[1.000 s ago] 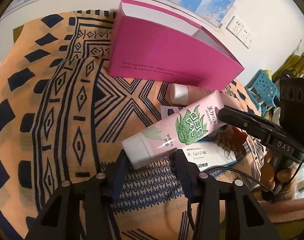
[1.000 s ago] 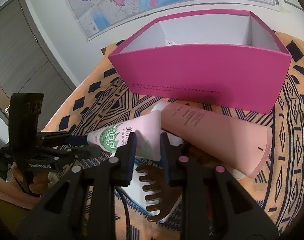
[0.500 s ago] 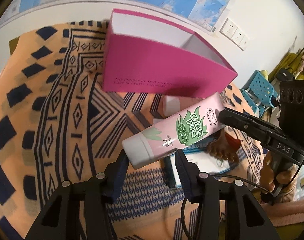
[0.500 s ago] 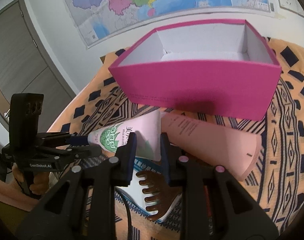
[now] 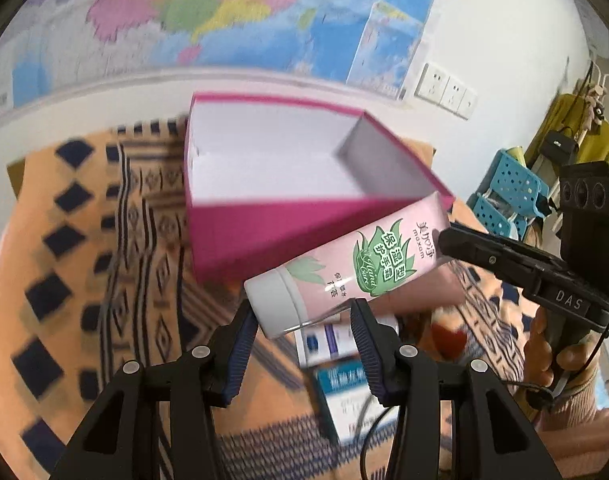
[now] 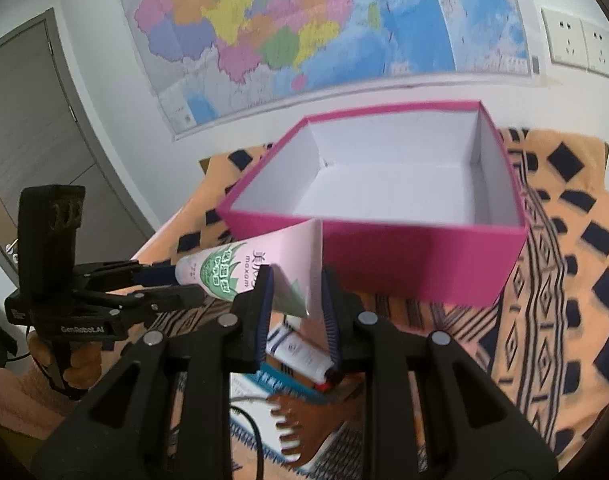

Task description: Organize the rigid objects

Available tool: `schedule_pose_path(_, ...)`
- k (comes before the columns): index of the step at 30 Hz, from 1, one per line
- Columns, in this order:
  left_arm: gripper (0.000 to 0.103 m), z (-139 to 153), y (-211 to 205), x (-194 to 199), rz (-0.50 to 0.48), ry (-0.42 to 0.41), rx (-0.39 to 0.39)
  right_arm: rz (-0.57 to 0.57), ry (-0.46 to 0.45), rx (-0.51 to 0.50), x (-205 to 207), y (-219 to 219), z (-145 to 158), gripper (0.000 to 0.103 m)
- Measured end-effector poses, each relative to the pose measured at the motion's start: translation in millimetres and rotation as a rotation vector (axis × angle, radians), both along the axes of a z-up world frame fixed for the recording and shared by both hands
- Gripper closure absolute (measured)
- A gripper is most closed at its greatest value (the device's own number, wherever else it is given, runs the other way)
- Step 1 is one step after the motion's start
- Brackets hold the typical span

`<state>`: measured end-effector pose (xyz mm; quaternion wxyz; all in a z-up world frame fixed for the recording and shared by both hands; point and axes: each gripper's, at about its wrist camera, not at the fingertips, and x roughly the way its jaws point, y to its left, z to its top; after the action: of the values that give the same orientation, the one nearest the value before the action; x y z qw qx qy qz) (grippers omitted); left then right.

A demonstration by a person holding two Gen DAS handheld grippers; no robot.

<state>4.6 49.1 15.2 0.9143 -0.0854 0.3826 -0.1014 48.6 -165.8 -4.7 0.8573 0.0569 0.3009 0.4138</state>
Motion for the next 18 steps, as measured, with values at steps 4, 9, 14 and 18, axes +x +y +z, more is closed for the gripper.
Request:
schedule_pose_path(4,0.054,14.1,-0.8,10.8,0.000,-0.038,0.022,-0.013,-0.023,0.012,9.6,0.1,11.5,0.075)
schedule_pose_path(9,0.054,26.3,-1.1,27.4,0.001,-0.065,0.041,-0.029,-0.034,0.033,24.9,-1.7,22.3,0.075)
schedule_pose_path(14,0.053,35.8,-2.1,46.1,0.002,-0.083,0.067,-0.053,-0.046,0.038,41.3,0.0,29.4,0.075)
schedule_pose_path(18,0.052,33.9,1.0,66.9,-0.003,-0.063,0.056,-0.072,-0.027,0.039,57.5,1.0,28.2,0.075)
